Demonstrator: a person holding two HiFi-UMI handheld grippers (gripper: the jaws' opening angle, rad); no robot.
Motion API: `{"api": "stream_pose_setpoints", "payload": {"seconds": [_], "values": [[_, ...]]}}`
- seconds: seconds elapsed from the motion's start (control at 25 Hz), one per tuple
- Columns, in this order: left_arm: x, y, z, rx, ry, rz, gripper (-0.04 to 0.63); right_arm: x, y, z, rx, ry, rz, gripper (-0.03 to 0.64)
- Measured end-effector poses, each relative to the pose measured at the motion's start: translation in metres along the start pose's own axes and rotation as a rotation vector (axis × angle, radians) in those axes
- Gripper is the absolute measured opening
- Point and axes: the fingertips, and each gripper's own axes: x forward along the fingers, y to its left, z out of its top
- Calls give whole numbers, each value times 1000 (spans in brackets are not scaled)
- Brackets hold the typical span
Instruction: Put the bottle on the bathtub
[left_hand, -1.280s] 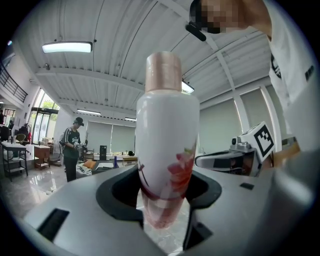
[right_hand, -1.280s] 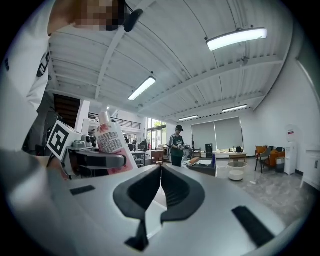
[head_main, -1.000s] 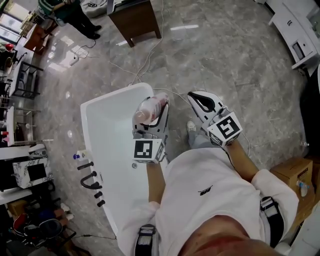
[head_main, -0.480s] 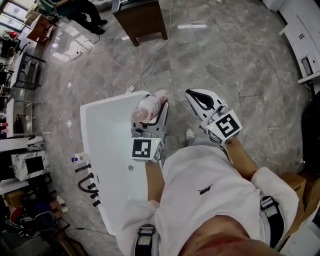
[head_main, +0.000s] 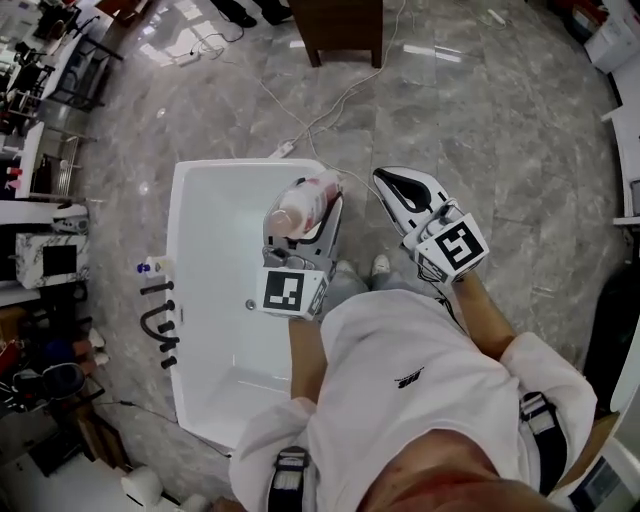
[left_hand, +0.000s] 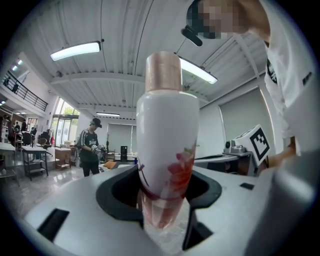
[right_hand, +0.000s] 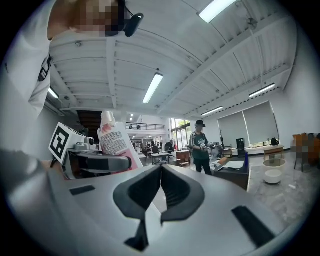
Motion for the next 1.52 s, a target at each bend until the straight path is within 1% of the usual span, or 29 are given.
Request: {"api": "stream_pose_setpoints", "payload": {"seconds": [0.36,0.76,1.04,1.28,1.52], "values": [[-44,65,-11,-28,-4,147,235,70,57,2,-31,0,178,-5],[-104,155,-18,-50,-31,258,235,158,130,2,-70,13,290,-5],[-144,211,-25,-65,-43,357,235,208,180,-1,-98,18,385,-5],[-168,237,-27,-78,-59,458,235,237,207,-5,-109,27,503,-5],[-184,260,-29,-91,-63,616,235,268,226,-8,-99,34,673,-5]]}}
